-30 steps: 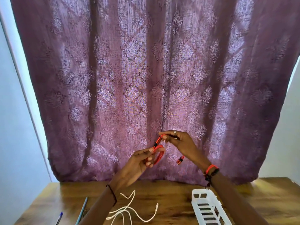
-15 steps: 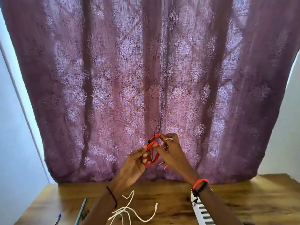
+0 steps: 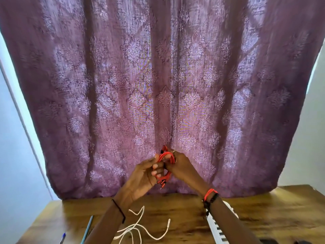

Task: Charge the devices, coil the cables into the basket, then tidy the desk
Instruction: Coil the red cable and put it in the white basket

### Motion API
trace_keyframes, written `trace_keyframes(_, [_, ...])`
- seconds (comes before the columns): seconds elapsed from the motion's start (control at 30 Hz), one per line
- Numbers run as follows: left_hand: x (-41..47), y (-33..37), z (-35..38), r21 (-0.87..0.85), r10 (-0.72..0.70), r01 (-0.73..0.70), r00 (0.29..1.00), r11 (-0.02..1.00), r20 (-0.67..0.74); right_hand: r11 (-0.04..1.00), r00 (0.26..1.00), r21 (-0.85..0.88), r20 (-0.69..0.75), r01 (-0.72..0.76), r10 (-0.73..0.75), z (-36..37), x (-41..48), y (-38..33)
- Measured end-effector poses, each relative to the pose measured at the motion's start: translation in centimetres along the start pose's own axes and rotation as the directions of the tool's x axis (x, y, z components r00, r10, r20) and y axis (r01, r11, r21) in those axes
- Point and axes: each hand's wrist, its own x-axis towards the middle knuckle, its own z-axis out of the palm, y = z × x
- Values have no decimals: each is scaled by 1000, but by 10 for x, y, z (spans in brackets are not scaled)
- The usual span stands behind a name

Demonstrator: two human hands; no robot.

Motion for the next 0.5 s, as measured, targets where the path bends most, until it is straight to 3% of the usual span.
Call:
trace_keyframes(0.23, [-4,1,8,-1,-2,2,1000,1000,15,975,997,218,-51,-39,51,6,-2,-7])
trace_keyframes(0.37, [-3,3,8,28,9,-9,1000,1000,-14,974,991,201,-58,-109,123,11,1,-1])
trace_keyframes(0.5, [-3,9,8,178,70,-42,985,983,-155,984,986,103,-69,-147,155,4,0,-3])
